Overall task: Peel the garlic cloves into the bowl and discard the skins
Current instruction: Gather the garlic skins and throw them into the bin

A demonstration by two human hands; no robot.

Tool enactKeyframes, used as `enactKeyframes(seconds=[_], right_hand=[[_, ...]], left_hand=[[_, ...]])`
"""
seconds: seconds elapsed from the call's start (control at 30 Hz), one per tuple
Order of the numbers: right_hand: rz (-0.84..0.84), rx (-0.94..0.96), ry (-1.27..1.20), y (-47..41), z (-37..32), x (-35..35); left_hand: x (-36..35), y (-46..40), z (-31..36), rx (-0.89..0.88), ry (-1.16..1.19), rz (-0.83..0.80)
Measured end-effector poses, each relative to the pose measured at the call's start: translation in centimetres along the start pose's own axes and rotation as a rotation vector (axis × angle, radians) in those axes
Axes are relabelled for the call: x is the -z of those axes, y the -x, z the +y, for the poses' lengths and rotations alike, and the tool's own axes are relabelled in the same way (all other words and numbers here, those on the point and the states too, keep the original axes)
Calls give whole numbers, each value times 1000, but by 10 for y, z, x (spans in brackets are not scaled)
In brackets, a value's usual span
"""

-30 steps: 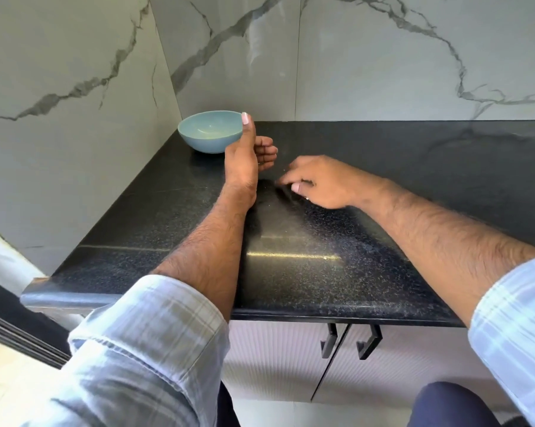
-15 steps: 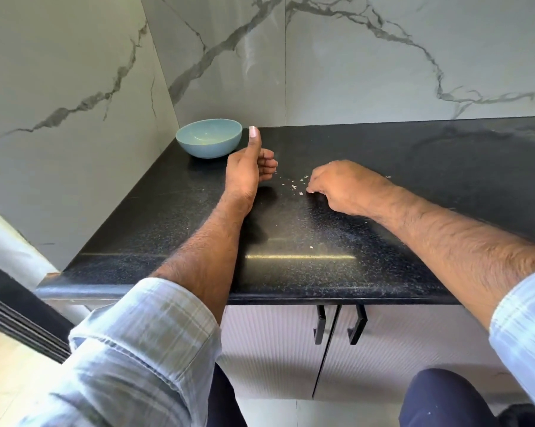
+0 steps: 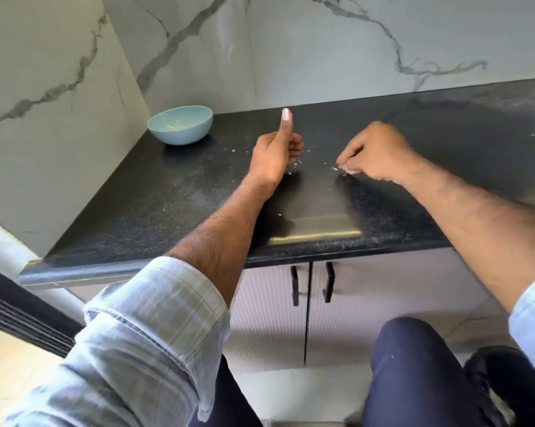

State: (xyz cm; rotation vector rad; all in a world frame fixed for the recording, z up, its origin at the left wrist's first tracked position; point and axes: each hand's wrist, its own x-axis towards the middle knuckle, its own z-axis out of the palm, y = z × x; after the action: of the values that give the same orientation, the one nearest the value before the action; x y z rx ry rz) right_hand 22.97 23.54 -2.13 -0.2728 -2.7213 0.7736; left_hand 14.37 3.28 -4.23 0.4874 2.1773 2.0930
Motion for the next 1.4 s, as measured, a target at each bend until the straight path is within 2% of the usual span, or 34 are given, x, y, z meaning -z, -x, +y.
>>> enactKeyframes(seconds=[0.07,0.13,0.43,0.57,0.83,1.0,1.13,1.2,1.27,1.4], right_hand=[[55,-195,-355,21,28,20],[107,-290,-555,44,55,41],[411,-416,-751,164,154,121],[542,-485,-729,235,202,146],[654,-708,-704,336,283,137],[602,-901,-712,369,345,83],[472,-1111,-336,396,406,18],[359,-1131,-259,407,434,-8],[250,-1071,-131,413,450,-32],[262,-1115,-13,407,491,-68]], left_hand=[[-38,8,7,4,5,-68],[-79,18,14,11,4,-138],[-252,111,41,-52,-10,-602],[-316,157,31,-29,-1,-796],[-393,213,-31,72,-111,-966],[-436,227,-114,227,-304,-900],[-462,238,-177,225,-538,-979],[-473,242,-210,205,-654,-1081],[-482,245,-249,165,-741,-1149],[-502,241,-305,119,-784,-1125]])
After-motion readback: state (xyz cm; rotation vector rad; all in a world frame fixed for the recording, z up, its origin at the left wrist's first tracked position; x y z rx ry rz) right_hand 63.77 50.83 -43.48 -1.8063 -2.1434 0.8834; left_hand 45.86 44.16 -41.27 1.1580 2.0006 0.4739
